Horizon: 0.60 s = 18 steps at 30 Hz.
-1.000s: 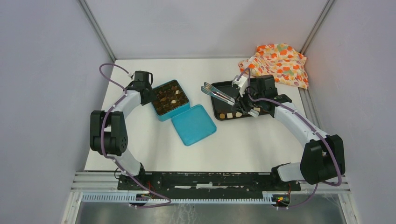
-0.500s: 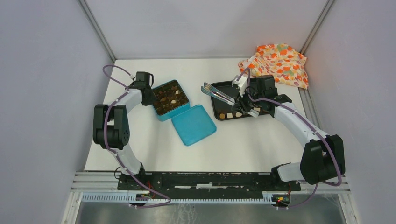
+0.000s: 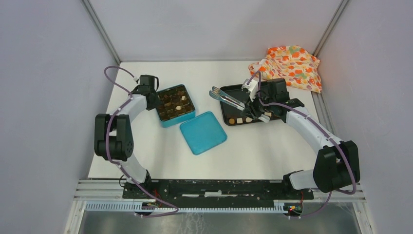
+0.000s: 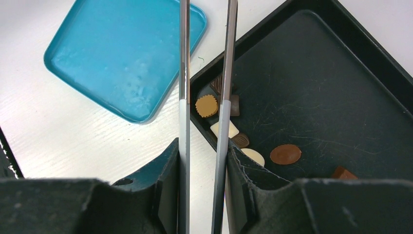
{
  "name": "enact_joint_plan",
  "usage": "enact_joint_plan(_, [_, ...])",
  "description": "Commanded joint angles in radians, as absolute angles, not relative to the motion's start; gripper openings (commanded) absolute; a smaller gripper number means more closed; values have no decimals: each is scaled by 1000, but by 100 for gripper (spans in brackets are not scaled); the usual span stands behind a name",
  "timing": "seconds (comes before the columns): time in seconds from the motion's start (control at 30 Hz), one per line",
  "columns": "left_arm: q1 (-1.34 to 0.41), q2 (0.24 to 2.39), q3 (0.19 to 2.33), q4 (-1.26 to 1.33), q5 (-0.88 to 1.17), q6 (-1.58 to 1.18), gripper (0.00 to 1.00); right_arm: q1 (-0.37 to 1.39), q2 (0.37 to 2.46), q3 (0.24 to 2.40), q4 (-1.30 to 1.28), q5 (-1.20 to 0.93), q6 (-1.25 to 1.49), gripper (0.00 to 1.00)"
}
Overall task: Pack the chocolate
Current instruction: Pick up the packing box from the center of the board.
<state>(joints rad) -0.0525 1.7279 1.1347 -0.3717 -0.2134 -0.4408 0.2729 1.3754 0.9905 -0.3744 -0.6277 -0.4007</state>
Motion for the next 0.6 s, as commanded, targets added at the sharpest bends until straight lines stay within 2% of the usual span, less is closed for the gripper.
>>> enact_joint_plan(0.0, [-50,1571,1100,-236,-259,-393,2,273,1360,1000,-337,-664,-411,16])
enact_joint_plan(0.27, [-52,1381,903,60,-225,-341,2,273,1360,1000,-338,-682,-411,16])
enact_joint_plan(0.57, [-52,1264,745,300,-216,-309,2,274,1353,1000,-341,-717,-412,16])
